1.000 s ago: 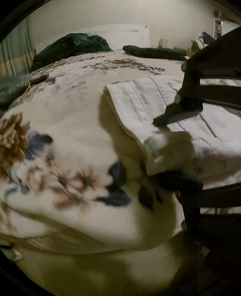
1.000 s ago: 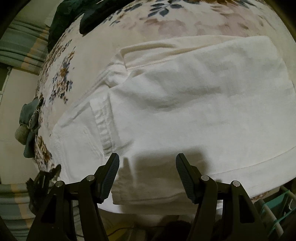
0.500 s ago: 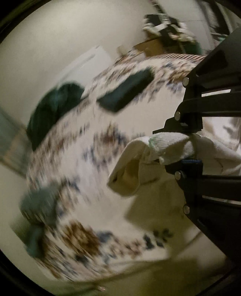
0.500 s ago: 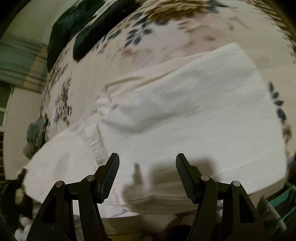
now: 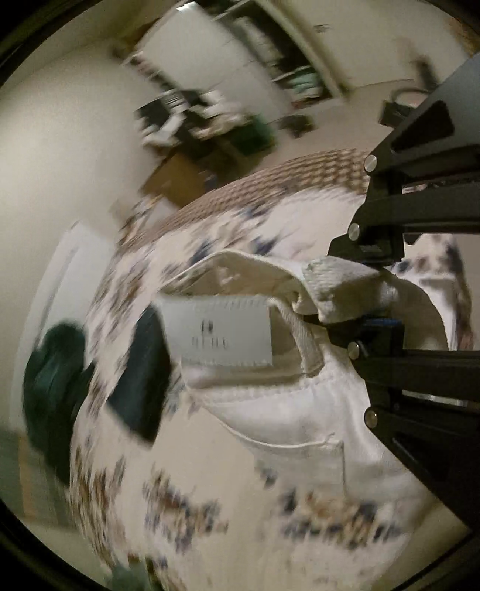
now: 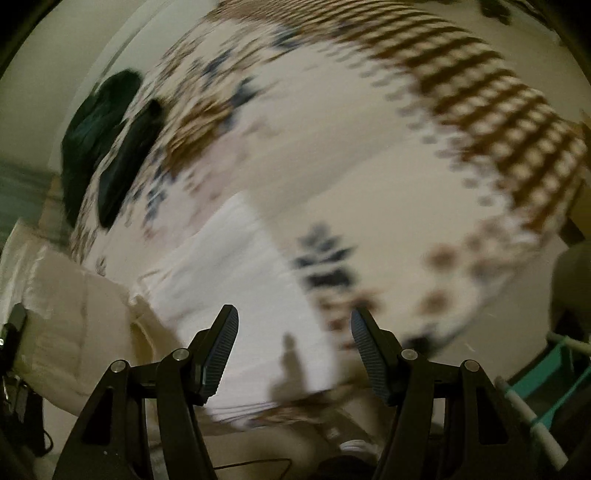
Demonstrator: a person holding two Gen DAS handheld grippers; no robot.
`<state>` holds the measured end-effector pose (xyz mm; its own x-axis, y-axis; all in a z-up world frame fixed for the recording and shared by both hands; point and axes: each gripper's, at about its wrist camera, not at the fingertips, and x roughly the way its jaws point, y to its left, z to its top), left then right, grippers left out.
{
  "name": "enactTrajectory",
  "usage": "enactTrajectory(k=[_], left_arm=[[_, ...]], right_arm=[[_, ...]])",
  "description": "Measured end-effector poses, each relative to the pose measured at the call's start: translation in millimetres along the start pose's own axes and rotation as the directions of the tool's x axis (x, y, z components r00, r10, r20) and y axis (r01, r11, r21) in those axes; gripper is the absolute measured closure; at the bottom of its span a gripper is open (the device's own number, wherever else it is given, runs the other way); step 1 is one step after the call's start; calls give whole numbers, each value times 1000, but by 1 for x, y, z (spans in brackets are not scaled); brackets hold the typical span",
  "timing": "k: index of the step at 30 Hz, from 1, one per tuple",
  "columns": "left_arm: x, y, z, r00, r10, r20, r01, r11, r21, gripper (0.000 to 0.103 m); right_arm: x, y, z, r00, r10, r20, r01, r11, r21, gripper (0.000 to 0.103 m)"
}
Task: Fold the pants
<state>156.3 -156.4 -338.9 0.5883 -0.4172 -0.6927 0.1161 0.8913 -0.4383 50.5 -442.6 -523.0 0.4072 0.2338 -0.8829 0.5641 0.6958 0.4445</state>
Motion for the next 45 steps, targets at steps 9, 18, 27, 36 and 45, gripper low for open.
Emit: enactTrajectory(k=[9,18,27,36,45], left_arm=[[87,-54,-64,972,87,-220,-55,988,147,86],[82,-44,-59,951,28,-308,-22,1000,23,49],[41,-15,-18,965,46,-258,-56,998,-34,27],[28,117,-6,869,402,-287,-412,911,27,27],[50,149,15,859,399,-319,-422,907,-3,27]], right_arm=[[-12,-79,5,997,-73,-22,75,993,91,37],[-5,-84,30,997,-16,-72,24,994,106,10],[4,-15,65,971,189,-149,-196,980,-32,5],[103,46,70,916,234,-327,-276,957,-89,5],[74,59,60,956,191,-222,-215,972,-91,91]])
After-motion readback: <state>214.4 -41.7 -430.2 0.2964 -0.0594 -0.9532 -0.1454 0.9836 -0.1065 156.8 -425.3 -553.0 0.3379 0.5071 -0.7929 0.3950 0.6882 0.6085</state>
